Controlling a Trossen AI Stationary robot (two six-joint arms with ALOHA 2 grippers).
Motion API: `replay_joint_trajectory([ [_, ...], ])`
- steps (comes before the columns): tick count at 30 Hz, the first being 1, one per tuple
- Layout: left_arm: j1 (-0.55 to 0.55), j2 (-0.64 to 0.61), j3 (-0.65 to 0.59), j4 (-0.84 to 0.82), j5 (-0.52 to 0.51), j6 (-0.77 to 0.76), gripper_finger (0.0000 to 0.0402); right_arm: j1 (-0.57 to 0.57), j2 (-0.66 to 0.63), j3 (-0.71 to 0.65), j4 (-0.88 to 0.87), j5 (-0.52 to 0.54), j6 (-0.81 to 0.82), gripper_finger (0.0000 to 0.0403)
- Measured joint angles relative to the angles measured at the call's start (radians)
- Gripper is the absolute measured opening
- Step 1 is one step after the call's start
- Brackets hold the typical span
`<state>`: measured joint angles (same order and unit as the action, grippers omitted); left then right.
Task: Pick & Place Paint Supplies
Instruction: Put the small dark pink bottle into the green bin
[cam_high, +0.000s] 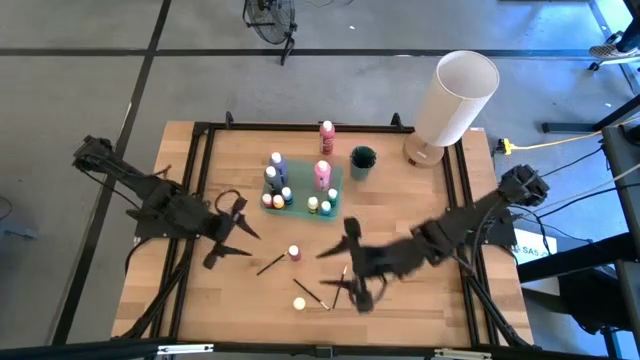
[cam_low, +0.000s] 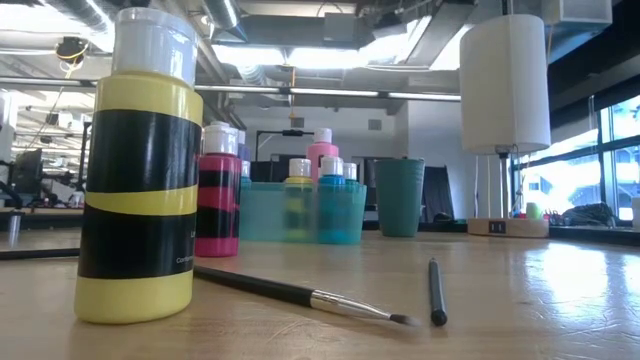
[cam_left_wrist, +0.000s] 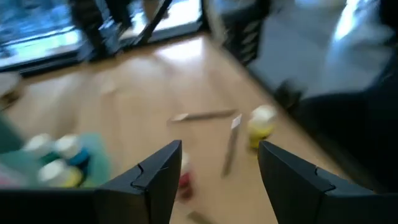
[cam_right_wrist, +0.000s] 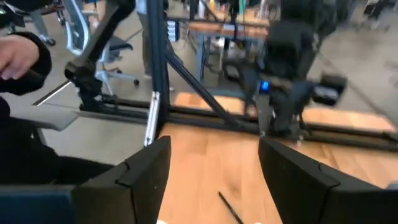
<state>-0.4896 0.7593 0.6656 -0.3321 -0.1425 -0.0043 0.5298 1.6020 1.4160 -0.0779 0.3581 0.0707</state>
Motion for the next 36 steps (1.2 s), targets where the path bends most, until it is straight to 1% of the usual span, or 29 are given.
replay_joint_trajectory([
  [2, -0.008, 0.071, 0.036, -0.041, -0.077, 0.022, 0.0207, 0.06, 0.007, 0.001, 0.002, 0.093, -0.023, 0.0247],
  [5, -0.008, 0.186, 0.087, -0.103, -0.149, 0.057, 0.0207, 0.123, 0.028, 0.0, 0.014, 0.219, -0.048, 0.0247],
  [7, -0.005, 0.261, 0.119, -0.131, -0.157, 0.094, 0.0207, 0.156, 0.04, 0.0, 0.006, 0.303, -0.059, 0.0247],
  [10, 0.001, 0.366, 0.175, -0.135, -0.131, 0.155, 0.0207, 0.174, 0.06, 0.0, 0.008, 0.45, -0.059, 0.0247],
  [12, 0.001, 0.427, 0.217, -0.129, -0.119, 0.166, 0.0207, 0.175, 0.069, 0.0, 0.006, 0.573, -0.045, 0.0247],
  [13, 0.001, 0.453, 0.233, -0.129, -0.118, 0.166, 0.0207, 0.173, 0.069, 0.0, 0.001, 0.621, -0.038, 0.0247],
  [14, 0.001, 0.476, 0.248, -0.133, -0.119, 0.166, 0.0207, 0.171, 0.069, 0.0, -0.005, 0.647, -0.03, 0.0247],
  [16, 0.001, 0.516, 0.27, -0.128, -0.124, 0.162, 0.0207, 0.169, 0.068, 0.0, -0.027, 0.655, -0.009, 0.0247],
  [21, 0.015, 0.584, 0.276, -0.107, -0.131, 0.094, 0.0207, 0.188, 0.069, 0.0, -0.038, 0.658, 0.003, 0.0247],
  [25, 0.036, 0.627, 0.275, -0.106, -0.147, 0.001, 0.0207, 0.21, 0.069, 0.0, -0.036, 0.72, 0.022, 0.0247],
  [27, 0.046, 0.648, 0.275, -0.105, -0.168, -0.034, 0.0207, 0.216, 0.069, 0.0, -0.036, 0.722, 0.014, 0.0247],
  [29, 0.051, 0.665, 0.275, -0.112, -0.183, -0.058, 0.0207, 0.217, 0.069, 0.0, -0.027, 0.723, 0.009, 0.0247],
  [36, 0.056, 0.682, 0.275, -0.113, -0.186, -0.104, 0.0207, 0.212, 0.069, 0.0, -0.026, 0.723, 0.007, 0.0247],
])
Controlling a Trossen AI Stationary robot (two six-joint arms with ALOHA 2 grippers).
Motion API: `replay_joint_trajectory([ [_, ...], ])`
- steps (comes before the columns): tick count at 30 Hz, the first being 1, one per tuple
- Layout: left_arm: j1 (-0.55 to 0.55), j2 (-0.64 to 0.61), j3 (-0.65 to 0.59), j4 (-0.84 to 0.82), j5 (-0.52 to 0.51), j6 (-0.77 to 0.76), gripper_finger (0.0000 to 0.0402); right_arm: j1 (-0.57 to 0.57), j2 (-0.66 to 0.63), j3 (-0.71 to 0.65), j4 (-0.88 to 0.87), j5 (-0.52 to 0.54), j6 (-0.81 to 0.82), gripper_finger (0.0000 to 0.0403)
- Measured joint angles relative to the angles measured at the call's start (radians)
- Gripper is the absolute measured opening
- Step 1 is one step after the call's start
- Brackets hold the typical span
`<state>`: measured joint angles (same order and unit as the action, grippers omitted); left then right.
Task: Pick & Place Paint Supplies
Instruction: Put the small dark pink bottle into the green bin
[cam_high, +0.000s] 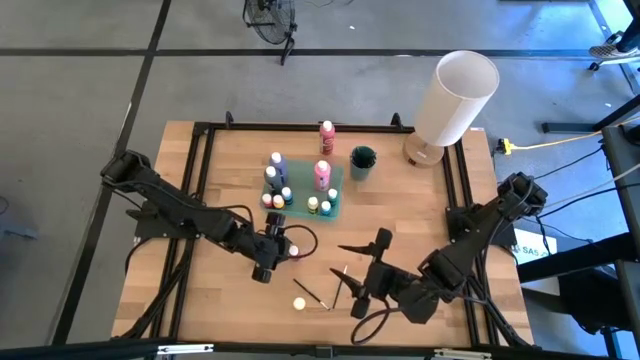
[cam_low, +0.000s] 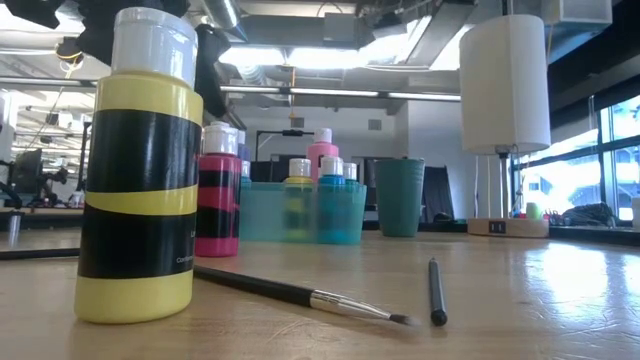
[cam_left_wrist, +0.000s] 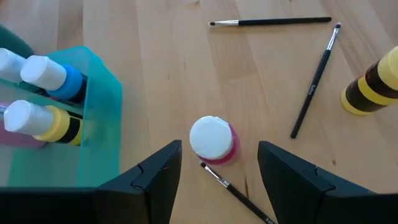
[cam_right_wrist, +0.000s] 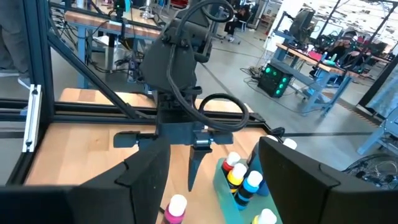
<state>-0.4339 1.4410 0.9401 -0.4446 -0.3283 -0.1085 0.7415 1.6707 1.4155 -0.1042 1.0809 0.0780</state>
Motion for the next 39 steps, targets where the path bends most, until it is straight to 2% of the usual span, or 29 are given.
replay_joint_trajectory([
  [16, 0.031, 0.069, -0.001, 0.023, 0.003, 0.014, 0.0207, -0.002, 0.0, 0.0, -0.004, -0.001, -0.004, 0.0247],
  [39, 0.031, 0.071, -0.001, 0.068, 0.034, 0.016, 0.0207, -0.002, 0.0, 0.0, -0.007, -0.01, -0.004, 0.0247],
])
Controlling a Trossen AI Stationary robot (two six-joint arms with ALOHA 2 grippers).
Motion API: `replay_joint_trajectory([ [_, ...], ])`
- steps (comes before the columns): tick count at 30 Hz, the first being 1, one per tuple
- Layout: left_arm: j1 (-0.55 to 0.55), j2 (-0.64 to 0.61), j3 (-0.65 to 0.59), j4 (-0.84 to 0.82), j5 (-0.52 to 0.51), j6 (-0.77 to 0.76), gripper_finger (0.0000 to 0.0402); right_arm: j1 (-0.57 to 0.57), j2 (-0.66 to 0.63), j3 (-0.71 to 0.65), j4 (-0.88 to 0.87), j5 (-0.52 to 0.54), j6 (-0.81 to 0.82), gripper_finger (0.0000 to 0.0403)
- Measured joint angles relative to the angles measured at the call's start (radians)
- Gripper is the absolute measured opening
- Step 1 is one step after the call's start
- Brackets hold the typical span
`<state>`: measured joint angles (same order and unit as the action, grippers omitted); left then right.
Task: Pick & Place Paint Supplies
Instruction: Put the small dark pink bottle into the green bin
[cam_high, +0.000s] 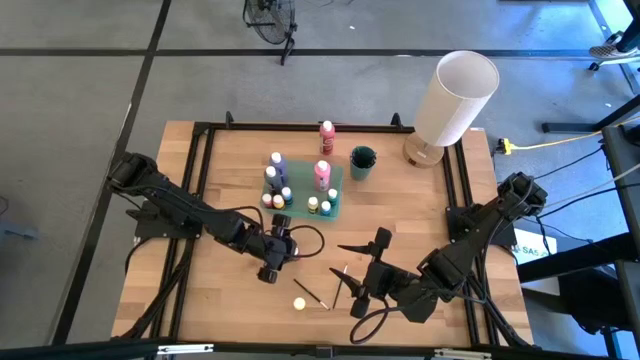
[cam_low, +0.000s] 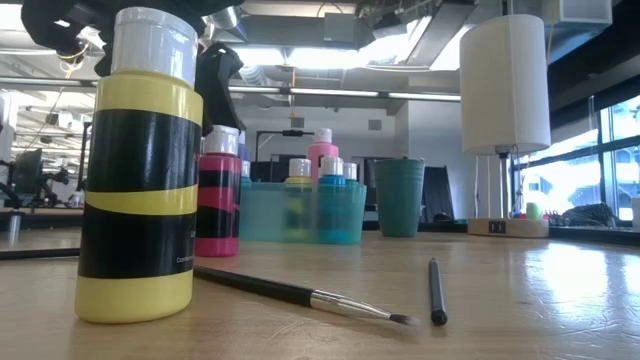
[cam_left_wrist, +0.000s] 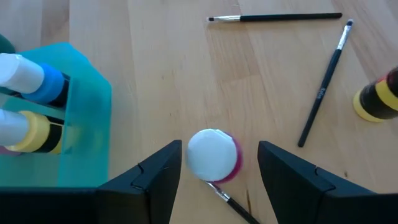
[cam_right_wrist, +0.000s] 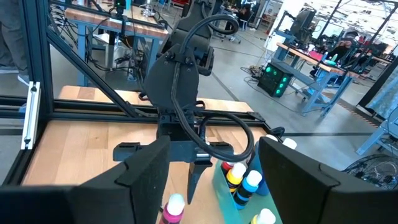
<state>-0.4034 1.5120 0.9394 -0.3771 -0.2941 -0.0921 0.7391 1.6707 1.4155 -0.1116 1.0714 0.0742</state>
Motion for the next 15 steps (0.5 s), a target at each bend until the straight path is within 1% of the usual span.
replay_joint_trajectory([
  [9, 0.0, 0.05, 0.0, 0.025, 0.007, 0.012, 0.0207, 0.0, 0.0, 0.0, -0.002, -0.002, 0.0, 0.0247],
  [15, 0.002, 0.06, 0.0, 0.028, 0.007, 0.011, 0.0207, 0.0, 0.0, 0.0, -0.002, -0.002, 0.0, 0.0247],
])
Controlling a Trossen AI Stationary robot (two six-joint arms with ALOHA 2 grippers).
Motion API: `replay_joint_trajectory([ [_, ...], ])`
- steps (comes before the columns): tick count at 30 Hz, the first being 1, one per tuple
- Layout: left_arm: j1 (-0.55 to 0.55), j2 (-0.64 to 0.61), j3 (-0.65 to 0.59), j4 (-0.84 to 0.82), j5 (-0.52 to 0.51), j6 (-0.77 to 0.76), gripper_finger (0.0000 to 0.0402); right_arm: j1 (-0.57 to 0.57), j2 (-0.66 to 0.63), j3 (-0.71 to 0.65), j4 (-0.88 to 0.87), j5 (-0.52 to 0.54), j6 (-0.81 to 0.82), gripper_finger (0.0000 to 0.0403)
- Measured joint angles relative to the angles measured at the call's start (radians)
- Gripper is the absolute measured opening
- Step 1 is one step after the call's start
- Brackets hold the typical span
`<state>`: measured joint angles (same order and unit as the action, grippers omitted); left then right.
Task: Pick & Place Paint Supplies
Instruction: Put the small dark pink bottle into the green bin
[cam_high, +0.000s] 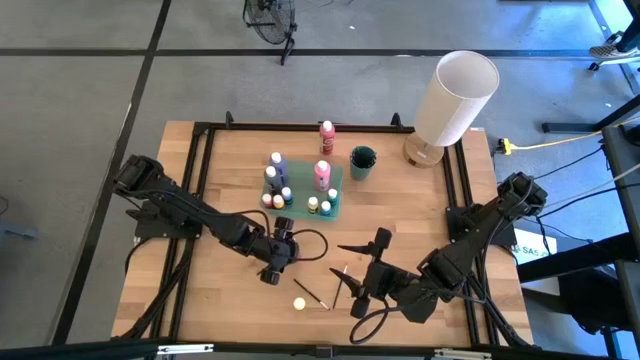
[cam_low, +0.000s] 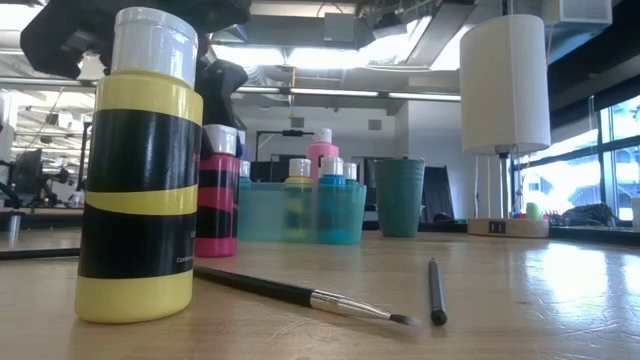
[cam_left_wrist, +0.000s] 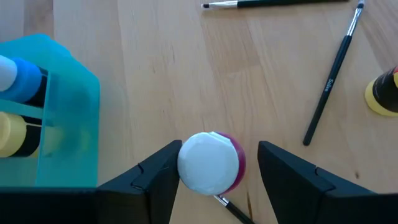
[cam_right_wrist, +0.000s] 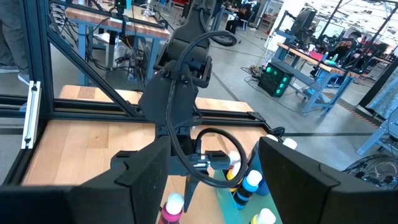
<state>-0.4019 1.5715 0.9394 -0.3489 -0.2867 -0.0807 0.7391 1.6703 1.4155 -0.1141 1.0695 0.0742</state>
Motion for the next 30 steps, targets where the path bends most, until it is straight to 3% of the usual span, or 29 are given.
replay_joint_trajectory([
  [8, 0.0, 0.0, 0.0, 0.0, -0.007, -0.004, 0.0198, 0.0, 0.0, 0.0, -0.002, 0.0, 0.0, 0.0247],
  [17, 0.0, -0.002, 0.001, 0.006, -0.009, -0.004, 0.0118, 0.0, 0.0, 0.0, -0.002, 0.0, 0.0, 0.0247],
  [30, -0.009, -0.014, 0.001, -0.018, -0.027, -0.03, 0.0116, 0.0, 0.0, 0.0, -0.015, 0.0, 0.0, 0.0247],
])
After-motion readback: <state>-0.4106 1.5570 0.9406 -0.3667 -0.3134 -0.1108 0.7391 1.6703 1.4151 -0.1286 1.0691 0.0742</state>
